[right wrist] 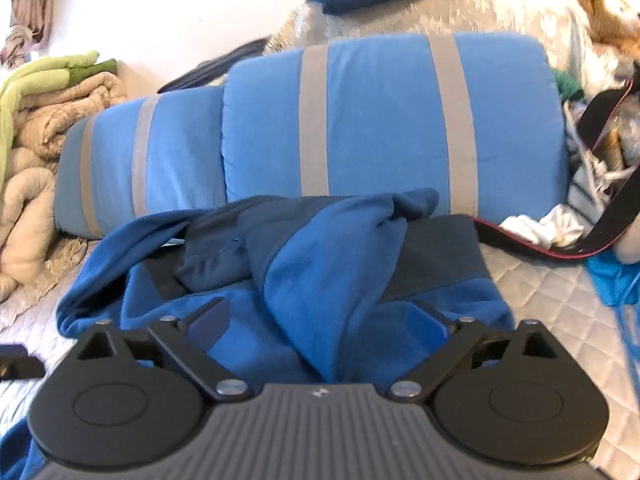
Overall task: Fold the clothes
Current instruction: 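Move the right tool to the jacket's navy hood and grasp it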
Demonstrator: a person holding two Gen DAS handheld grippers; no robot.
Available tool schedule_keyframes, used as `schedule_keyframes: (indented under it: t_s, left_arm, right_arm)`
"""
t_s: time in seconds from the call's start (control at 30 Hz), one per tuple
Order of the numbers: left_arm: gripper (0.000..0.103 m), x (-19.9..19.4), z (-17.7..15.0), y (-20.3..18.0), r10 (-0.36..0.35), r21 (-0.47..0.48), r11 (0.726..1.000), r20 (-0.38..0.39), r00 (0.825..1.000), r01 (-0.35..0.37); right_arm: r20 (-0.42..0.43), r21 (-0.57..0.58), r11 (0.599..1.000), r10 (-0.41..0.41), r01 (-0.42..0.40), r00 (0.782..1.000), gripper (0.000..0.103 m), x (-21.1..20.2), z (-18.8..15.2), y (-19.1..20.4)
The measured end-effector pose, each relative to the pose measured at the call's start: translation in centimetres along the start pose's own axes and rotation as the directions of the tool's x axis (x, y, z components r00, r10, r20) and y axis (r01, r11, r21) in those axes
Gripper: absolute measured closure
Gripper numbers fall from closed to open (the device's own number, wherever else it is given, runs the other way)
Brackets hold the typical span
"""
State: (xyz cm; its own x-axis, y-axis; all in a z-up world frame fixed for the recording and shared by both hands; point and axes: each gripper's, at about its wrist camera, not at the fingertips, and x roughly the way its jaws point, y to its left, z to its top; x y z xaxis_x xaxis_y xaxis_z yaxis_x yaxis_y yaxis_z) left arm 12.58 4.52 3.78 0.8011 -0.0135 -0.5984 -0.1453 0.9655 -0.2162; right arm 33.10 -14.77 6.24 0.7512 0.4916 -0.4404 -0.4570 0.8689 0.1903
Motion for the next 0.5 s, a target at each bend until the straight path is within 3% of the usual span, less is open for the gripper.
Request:
schedule_keyframes:
  t_s: [0.27, 0.43, 0.5]
  left_arm:
    - [0.003, 1.6, 0.1, -0.1, -0.044, -0.027, 0.999, -0.056, 0.997, 0.043]
    - [0.003, 2.0, 0.0, -0.4, -0.045, -0.03, 0.999, -0.06, 0.997, 0.043]
    - [0.003, 2.2, 0.0, -0.6, -0.045, -0.023, 0.999, -0.064, 0.997, 0.044]
  right_arm:
    - [-0.059, 0.168, 0.985, 0.051, -0.04, 0.997, 0.025, 5.6, 0.1, -2.0]
    - [-0.025, 0.31, 0.942, 0.146, -0.131, 0.989, 0.028, 7.5, 0.5, -3.9]
    - [-0.008, 0.378, 0.909, 0.19, -0.173, 0.982, 0.039, 8.3, 0.6, -4.8]
